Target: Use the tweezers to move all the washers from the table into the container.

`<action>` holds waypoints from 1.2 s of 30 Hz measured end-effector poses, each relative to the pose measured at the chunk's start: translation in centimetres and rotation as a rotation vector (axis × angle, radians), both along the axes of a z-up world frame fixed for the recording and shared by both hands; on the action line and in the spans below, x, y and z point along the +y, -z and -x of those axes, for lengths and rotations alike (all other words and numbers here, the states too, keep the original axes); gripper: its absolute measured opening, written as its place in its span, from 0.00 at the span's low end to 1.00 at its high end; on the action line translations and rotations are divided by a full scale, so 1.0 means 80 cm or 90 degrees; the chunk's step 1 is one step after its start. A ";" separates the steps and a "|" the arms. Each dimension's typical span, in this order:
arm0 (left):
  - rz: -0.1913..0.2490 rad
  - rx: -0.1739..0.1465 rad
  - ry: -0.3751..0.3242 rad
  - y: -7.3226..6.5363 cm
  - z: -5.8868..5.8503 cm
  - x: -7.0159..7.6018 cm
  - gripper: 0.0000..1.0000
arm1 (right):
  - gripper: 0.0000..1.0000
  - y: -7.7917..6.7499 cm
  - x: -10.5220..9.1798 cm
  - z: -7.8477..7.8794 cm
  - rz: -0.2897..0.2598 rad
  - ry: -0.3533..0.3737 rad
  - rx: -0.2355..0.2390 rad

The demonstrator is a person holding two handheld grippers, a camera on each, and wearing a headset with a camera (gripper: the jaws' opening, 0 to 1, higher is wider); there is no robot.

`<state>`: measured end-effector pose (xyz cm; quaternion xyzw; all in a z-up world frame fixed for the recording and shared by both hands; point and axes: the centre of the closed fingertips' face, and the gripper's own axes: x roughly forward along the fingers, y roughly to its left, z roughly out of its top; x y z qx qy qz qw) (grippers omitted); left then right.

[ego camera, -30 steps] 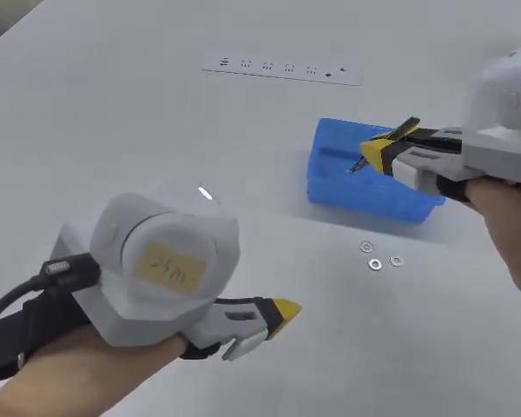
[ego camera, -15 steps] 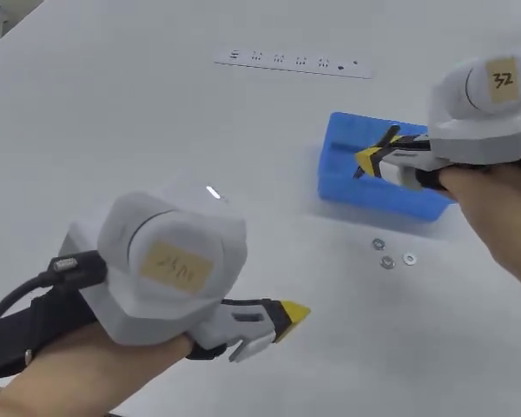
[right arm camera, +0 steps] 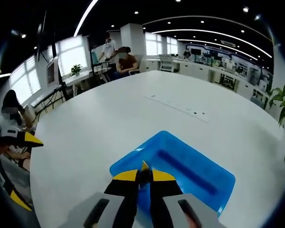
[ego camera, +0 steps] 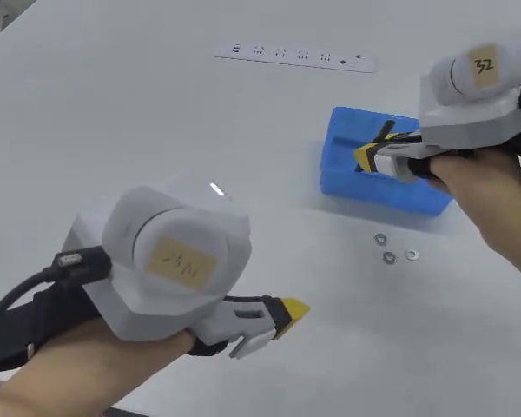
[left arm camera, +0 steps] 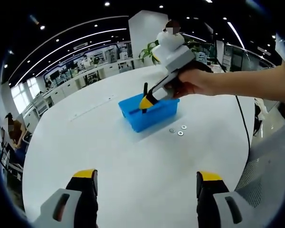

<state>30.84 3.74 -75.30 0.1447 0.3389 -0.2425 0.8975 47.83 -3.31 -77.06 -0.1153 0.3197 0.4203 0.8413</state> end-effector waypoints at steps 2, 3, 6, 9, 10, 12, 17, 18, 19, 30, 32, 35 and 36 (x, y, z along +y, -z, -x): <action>-0.003 0.001 0.002 0.000 0.001 0.000 0.87 | 0.05 0.000 0.001 -0.002 0.002 0.002 0.000; -0.004 0.001 0.002 0.001 0.001 0.001 0.87 | 0.05 0.000 0.002 -0.002 0.002 0.002 0.001; -0.006 0.002 0.000 0.002 0.001 0.002 0.87 | 0.05 0.000 0.003 -0.003 0.002 0.001 -0.002; -0.006 0.001 0.001 0.002 0.001 0.001 0.87 | 0.05 0.000 0.003 -0.007 -0.002 0.008 -0.002; -0.007 0.001 0.002 0.001 0.001 0.001 0.87 | 0.05 0.000 0.003 -0.008 -0.003 0.011 -0.002; -0.005 0.000 0.001 0.001 0.001 0.000 0.87 | 0.05 0.000 0.003 -0.009 -0.004 0.012 -0.002; -0.009 0.000 0.003 0.001 0.002 0.000 0.87 | 0.05 0.000 0.004 -0.014 -0.013 0.022 0.000; -0.009 -0.001 0.003 0.000 0.002 0.000 0.87 | 0.05 0.000 0.004 -0.014 -0.013 0.023 0.000; -0.008 -0.001 0.003 0.000 0.001 0.000 0.87 | 0.05 0.000 0.005 -0.015 -0.014 0.023 0.001; -0.009 -0.006 0.002 -0.003 0.001 -0.001 0.87 | 0.05 -0.030 -0.006 -0.006 -0.047 0.030 -0.017; -0.006 -0.009 0.003 -0.005 0.000 -0.003 0.87 | 0.05 -0.045 -0.006 0.000 -0.073 0.023 -0.031; -0.004 -0.016 0.004 -0.008 -0.001 -0.005 0.87 | 0.05 -0.065 -0.011 0.012 -0.096 0.007 -0.061; -0.004 -0.017 0.005 -0.009 -0.001 -0.006 0.87 | 0.05 -0.070 -0.012 0.016 -0.100 0.000 -0.070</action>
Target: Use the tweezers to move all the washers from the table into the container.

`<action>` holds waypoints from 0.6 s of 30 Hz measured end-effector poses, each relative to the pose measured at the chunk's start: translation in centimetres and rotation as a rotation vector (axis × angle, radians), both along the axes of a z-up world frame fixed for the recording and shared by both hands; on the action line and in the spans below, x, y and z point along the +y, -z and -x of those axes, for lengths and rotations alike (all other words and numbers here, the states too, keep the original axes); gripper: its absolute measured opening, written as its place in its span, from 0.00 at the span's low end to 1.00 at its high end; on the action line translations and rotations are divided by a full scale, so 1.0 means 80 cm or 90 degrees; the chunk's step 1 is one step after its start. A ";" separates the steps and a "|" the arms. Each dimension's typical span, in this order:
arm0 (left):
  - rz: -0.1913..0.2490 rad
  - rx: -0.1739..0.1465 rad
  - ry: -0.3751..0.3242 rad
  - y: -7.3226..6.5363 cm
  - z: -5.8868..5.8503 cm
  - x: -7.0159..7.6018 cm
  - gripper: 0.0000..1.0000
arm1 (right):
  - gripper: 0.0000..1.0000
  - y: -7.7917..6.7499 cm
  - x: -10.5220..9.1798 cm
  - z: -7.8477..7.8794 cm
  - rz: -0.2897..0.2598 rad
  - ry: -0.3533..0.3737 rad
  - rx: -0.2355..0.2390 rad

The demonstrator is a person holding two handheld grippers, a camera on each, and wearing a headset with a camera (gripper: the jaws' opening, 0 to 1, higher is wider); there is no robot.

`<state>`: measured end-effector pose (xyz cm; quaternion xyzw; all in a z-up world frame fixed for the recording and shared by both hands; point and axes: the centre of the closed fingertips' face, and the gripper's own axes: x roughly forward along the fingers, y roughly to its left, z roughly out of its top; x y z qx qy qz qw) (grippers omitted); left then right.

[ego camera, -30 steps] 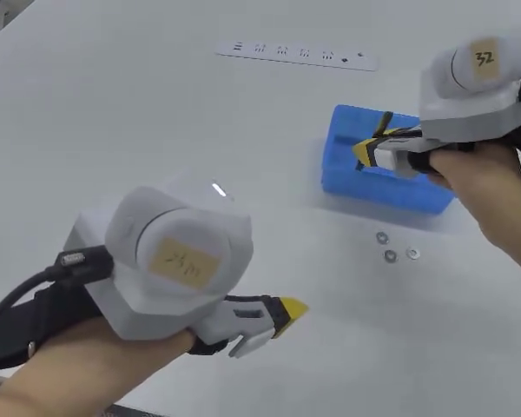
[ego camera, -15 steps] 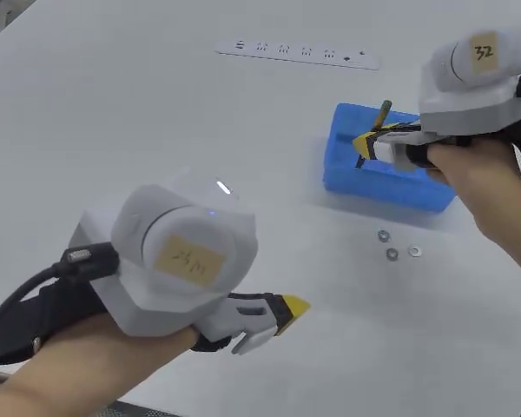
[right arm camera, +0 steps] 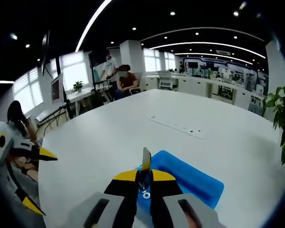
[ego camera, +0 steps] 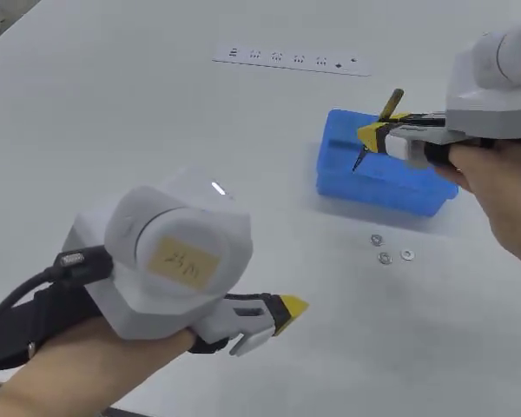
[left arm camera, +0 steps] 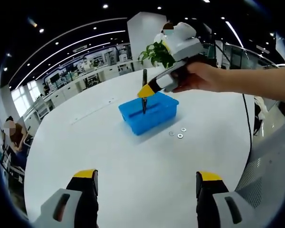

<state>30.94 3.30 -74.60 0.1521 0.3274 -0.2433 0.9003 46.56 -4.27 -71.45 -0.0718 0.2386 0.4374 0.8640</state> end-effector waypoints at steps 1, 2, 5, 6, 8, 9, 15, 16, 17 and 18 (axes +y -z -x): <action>-0.001 0.000 0.001 0.000 0.000 0.000 0.87 | 0.05 -0.006 -0.003 0.007 -0.003 -0.001 -0.002; -0.001 0.000 0.002 0.000 0.000 -0.001 0.87 | 0.05 -0.011 -0.004 0.011 -0.008 -0.002 -0.005; 0.000 0.000 0.004 0.000 0.002 -0.003 0.87 | 0.05 -0.024 -0.008 0.028 -0.021 -0.005 -0.019; -0.001 0.001 0.006 0.000 0.002 -0.003 0.87 | 0.05 -0.026 -0.008 0.033 -0.022 -0.007 -0.024; -0.002 0.000 0.008 0.000 0.002 -0.004 0.87 | 0.05 -0.024 -0.011 0.043 -0.019 -0.015 -0.031; -0.001 0.001 0.009 0.000 0.002 -0.005 0.87 | 0.05 -0.022 -0.012 0.046 -0.017 -0.016 -0.030; 0.000 0.000 0.010 -0.001 0.000 -0.005 0.87 | 0.05 0.003 -0.018 0.074 0.001 -0.025 -0.021; 0.000 0.000 0.010 -0.001 -0.001 -0.006 0.87 | 0.05 0.009 -0.020 0.076 0.012 -0.025 -0.020; 0.000 0.001 0.012 -0.001 -0.001 -0.006 0.87 | 0.05 0.019 -0.022 0.079 0.027 -0.024 -0.015; -0.001 0.001 0.013 0.000 -0.001 -0.007 0.87 | 0.05 0.024 -0.023 0.081 0.033 -0.023 -0.013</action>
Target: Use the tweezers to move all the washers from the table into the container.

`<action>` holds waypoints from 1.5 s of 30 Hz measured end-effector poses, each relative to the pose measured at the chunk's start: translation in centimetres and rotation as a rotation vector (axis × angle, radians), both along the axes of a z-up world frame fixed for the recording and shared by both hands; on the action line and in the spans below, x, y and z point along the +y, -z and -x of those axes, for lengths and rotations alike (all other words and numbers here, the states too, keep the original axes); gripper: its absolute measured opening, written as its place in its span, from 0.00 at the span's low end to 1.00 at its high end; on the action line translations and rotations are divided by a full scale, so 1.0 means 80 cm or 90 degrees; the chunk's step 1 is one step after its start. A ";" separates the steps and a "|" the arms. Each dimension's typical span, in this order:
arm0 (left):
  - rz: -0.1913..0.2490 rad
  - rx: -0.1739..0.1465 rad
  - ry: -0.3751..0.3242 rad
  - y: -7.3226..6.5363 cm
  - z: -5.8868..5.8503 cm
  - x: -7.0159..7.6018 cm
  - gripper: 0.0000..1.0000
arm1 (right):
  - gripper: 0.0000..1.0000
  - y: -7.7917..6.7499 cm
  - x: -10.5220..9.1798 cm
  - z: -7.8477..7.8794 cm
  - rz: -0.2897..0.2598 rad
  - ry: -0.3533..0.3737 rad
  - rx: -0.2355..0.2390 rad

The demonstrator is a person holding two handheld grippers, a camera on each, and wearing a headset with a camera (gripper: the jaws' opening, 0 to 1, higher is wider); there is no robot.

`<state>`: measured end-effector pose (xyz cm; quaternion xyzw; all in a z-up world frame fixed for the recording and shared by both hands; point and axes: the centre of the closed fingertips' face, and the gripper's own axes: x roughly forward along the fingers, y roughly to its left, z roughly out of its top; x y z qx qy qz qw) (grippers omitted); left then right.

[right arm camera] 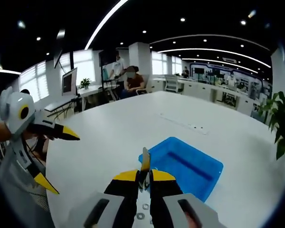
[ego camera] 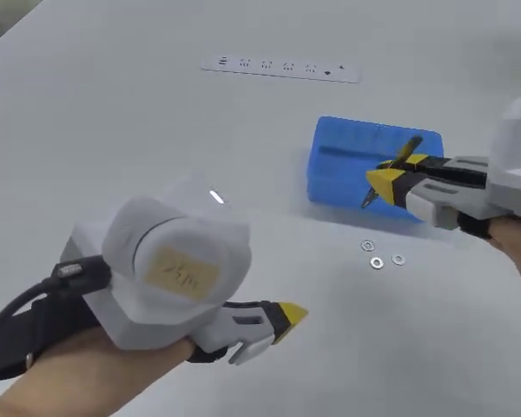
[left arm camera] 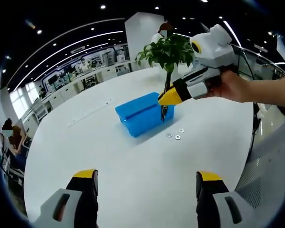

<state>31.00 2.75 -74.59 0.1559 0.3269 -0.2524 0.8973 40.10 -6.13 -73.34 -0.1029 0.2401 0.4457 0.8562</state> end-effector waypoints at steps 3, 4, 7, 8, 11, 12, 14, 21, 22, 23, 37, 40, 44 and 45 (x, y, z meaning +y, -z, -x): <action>-0.002 0.003 0.003 0.002 0.002 -0.001 0.87 | 0.05 0.015 -0.003 0.003 0.010 0.007 0.006; -0.001 0.004 0.003 0.002 0.002 -0.001 0.87 | 0.05 0.018 -0.004 0.003 0.011 0.008 0.007; -0.004 0.008 0.004 0.004 0.004 -0.001 0.87 | 0.05 0.025 -0.006 0.002 0.021 0.015 0.005; -0.006 0.009 0.005 0.005 0.004 -0.001 0.87 | 0.05 0.026 -0.006 0.001 0.022 0.017 0.002; -0.005 0.009 0.003 0.004 0.002 0.000 0.87 | 0.05 0.030 -0.007 -0.003 0.025 0.020 0.002; -0.004 0.009 0.002 0.003 0.002 0.000 0.87 | 0.05 0.032 -0.008 -0.005 0.025 0.020 0.008; -0.004 0.006 0.001 0.002 0.000 0.000 0.87 | 0.05 0.036 -0.008 -0.004 0.027 0.020 0.015; -0.006 0.009 0.000 0.004 0.002 0.000 0.87 | 0.05 0.043 -0.013 -0.008 0.041 0.024 0.012; -0.006 0.009 0.001 0.005 0.003 -0.001 0.87 | 0.05 0.047 -0.015 -0.009 0.050 0.026 0.009; -0.006 0.010 0.001 0.005 0.003 -0.001 0.87 | 0.05 0.048 -0.016 -0.010 0.053 0.025 0.006; -0.009 0.012 0.001 0.011 0.003 -0.001 0.86 | 0.04 0.047 -0.016 -0.008 0.052 0.033 0.003; -0.009 0.010 0.003 0.009 0.003 -0.002 0.86 | 0.04 0.043 -0.016 -0.008 0.058 0.031 -0.003; -0.005 0.006 0.003 0.004 0.001 -0.003 0.87 | 0.04 0.023 -0.014 -0.008 0.039 0.033 -0.009; -0.003 0.006 0.003 0.003 0.001 -0.003 0.87 | 0.04 0.020 -0.013 -0.008 0.038 0.032 -0.011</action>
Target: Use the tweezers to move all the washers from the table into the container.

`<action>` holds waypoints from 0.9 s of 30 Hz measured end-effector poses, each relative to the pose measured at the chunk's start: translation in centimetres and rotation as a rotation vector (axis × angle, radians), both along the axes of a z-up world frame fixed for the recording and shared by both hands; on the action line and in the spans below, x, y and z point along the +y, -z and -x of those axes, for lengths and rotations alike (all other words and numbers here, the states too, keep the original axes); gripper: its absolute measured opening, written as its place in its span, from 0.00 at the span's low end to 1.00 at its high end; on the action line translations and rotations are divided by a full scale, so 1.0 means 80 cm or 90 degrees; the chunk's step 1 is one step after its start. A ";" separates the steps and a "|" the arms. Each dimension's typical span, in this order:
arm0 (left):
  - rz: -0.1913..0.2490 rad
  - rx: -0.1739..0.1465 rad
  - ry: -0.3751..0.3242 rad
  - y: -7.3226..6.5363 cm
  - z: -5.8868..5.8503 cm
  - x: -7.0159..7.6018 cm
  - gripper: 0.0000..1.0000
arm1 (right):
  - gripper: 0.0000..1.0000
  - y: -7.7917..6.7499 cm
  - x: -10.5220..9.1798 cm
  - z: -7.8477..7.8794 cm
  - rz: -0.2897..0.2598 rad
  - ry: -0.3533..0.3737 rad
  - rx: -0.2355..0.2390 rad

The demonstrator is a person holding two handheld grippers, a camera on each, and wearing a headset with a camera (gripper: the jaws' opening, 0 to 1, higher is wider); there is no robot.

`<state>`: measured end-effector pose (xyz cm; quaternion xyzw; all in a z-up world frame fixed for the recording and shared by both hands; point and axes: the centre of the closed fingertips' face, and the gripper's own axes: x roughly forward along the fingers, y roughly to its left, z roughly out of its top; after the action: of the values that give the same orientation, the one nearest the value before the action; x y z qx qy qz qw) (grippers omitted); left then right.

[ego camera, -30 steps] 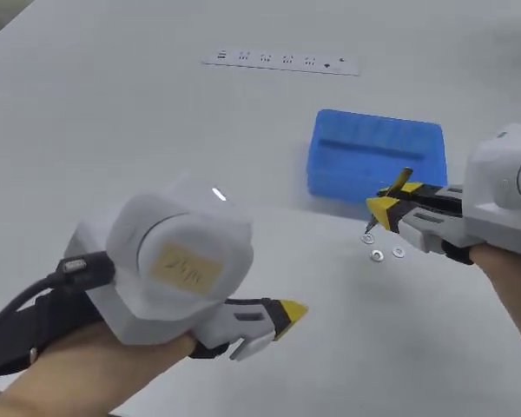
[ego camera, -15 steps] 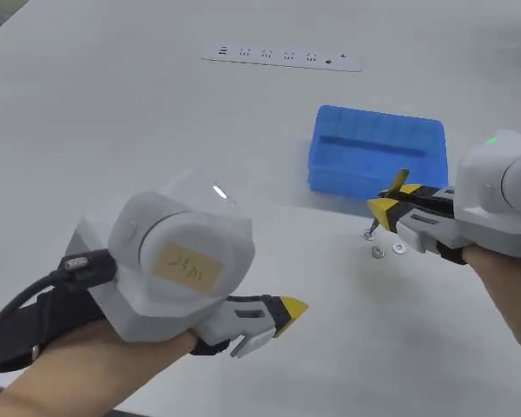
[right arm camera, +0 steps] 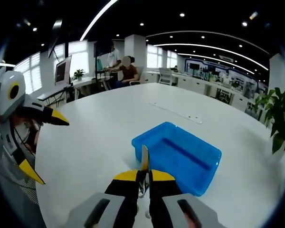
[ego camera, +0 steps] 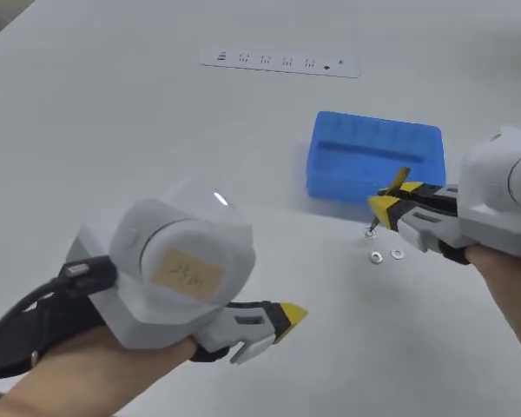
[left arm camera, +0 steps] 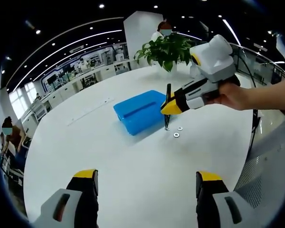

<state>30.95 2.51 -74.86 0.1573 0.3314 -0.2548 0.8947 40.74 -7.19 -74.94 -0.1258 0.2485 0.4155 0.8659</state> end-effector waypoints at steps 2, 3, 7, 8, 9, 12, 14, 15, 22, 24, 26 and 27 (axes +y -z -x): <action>0.003 -0.002 -0.001 -0.002 -0.001 0.000 0.88 | 0.04 -0.008 0.001 -0.002 0.001 -0.003 -0.014; 0.003 -0.003 -0.001 -0.002 -0.001 0.000 0.88 | 0.04 -0.012 0.000 -0.004 -0.002 -0.004 -0.017; 0.003 -0.004 0.001 -0.004 -0.001 0.000 0.89 | 0.04 -0.038 0.005 -0.011 -0.037 -0.001 -0.024; 0.004 -0.005 0.001 -0.005 -0.001 0.000 0.89 | 0.04 -0.043 0.006 -0.014 -0.044 0.000 -0.028; 0.006 -0.005 0.000 -0.005 -0.001 0.000 0.89 | 0.04 -0.049 0.008 -0.017 -0.051 0.002 -0.031; 0.003 -0.005 0.000 -0.005 -0.001 0.001 0.89 | 0.04 -0.063 0.009 -0.031 -0.061 0.009 -0.049; 0.003 -0.005 0.000 -0.005 -0.001 0.001 0.90 | 0.04 -0.069 0.010 -0.044 -0.065 0.016 -0.062; 0.004 -0.005 -0.001 -0.005 -0.001 0.001 0.90 | 0.04 -0.069 0.011 -0.051 -0.066 0.019 -0.062; 0.005 -0.004 -0.005 -0.004 0.000 0.004 0.92 | 0.04 -0.050 0.014 -0.078 -0.073 0.047 -0.048; 0.006 -0.003 -0.008 -0.004 0.000 0.004 0.95 | 0.04 -0.038 0.016 -0.082 -0.062 0.049 -0.042; 0.005 0.000 -0.008 -0.002 0.001 0.005 0.95 | 0.04 -0.028 0.017 -0.084 -0.053 0.049 -0.035; 0.006 0.001 -0.008 -0.001 0.001 0.005 0.95 | 0.04 -0.024 0.019 -0.085 -0.053 0.049 -0.031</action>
<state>30.86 2.93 -74.76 0.1507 0.3321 -0.2506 0.8968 47.56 -5.69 -73.05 -0.0899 0.2145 0.3886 0.8915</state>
